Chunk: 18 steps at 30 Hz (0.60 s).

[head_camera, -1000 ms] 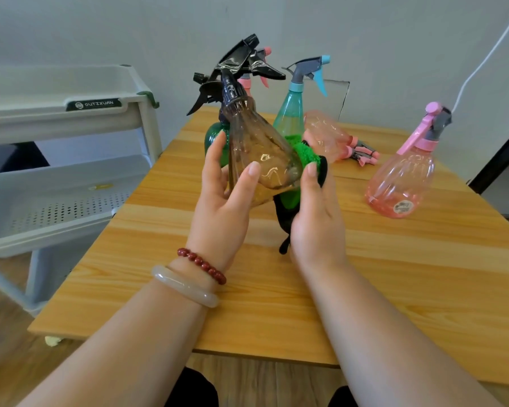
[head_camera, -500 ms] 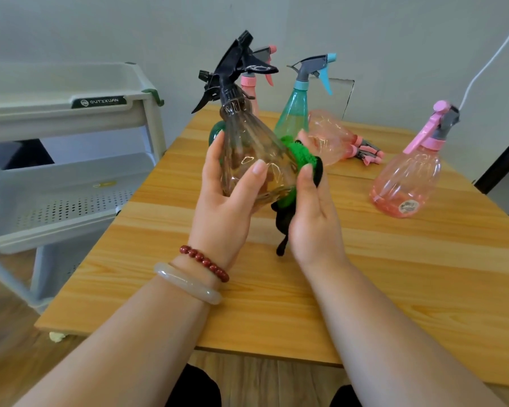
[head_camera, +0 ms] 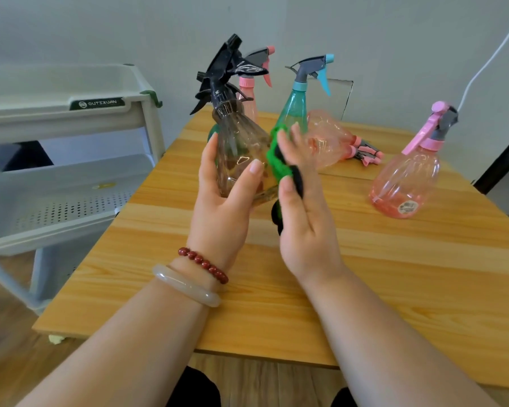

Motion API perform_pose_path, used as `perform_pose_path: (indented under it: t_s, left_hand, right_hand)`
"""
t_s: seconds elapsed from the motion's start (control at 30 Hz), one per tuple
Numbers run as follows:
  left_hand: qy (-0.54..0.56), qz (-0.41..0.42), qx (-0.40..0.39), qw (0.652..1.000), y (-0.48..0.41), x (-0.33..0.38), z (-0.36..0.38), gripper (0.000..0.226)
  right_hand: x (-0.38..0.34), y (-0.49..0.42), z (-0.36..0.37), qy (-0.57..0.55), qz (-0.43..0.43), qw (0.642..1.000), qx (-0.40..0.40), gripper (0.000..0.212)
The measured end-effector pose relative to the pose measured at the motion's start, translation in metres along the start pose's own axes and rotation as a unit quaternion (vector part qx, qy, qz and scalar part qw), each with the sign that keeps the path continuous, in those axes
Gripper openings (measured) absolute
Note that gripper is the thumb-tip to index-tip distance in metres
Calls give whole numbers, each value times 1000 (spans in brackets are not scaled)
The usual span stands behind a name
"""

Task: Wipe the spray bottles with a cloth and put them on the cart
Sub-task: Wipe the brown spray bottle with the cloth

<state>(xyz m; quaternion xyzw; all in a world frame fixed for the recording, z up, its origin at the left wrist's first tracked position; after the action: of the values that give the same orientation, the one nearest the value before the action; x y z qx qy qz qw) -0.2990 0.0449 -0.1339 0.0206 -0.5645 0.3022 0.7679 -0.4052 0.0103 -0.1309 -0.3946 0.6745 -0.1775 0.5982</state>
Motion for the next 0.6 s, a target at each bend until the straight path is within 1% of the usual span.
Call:
perform_pose_path:
  t_s: [0.03, 0.1, 0.13, 0.17, 0.23, 0.27, 0.3, 0.4, 0.47, 0.5, 0.6]
  left_hand:
    - [2, 0, -3, 1000, 0, 0, -1, 87]
    - [3, 0, -11, 1000, -1, 1, -2, 89]
    - [5, 0, -15, 1000, 0, 1, -2, 89]
    - [8, -2, -17, 1000, 0, 1, -2, 89]
    - [9, -3, -19, 1000, 0, 0, -2, 88]
    - [3, 1, -21, 1000, 0, 0, -2, 86]
    - [-7, 8, -23, 1000, 0, 0, -2, 85]
    - [-66, 45, -33, 996, 0, 0, -1, 76]
    - [-88, 68, -37, 993, 0, -1, -1, 68]
    - [-85, 67, -40, 993, -1, -2, -2, 66]
    - [-56, 46, -55, 996, -1, -1, -2, 65]
  right_hand:
    - [1, -1, 2, 26, -32, 999, -10, 42]
    - [1, -3, 4, 26, -38, 999, -3, 42]
    - [0, -4, 4, -5, -10, 1000, 12, 41]
    - [1, -4, 3, -54, 43, 997, 33, 40]
    - [4, -5, 1, -158, 175, 970, 61, 37]
    - [6, -5, -1, -178, 209, 959, 65, 35]
    - [8, -4, -3, -182, 215, 957, 65, 33]
    - [3, -2, -5, -175, 176, 967, 58, 37]
    - [1, -3, -6, -163, 125, 977, 54, 38]
    - [2, -3, -6, -148, 99, 983, 51, 37]
    - [1, -3, -7, -40, 19, 998, 36, 38]
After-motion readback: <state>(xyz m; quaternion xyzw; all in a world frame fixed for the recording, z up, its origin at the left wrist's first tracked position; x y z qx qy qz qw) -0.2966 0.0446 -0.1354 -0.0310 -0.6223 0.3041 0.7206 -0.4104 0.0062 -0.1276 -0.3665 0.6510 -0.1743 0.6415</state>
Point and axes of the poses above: each hand's wrist, its own y-axis away from the middle knuckle, its own z-axis out of the palm, x = y × z, the point moved 1 cm from there along -y, towards the middle knuckle, and after that the axes turned 1 degree about x, right-handed, at the moved point
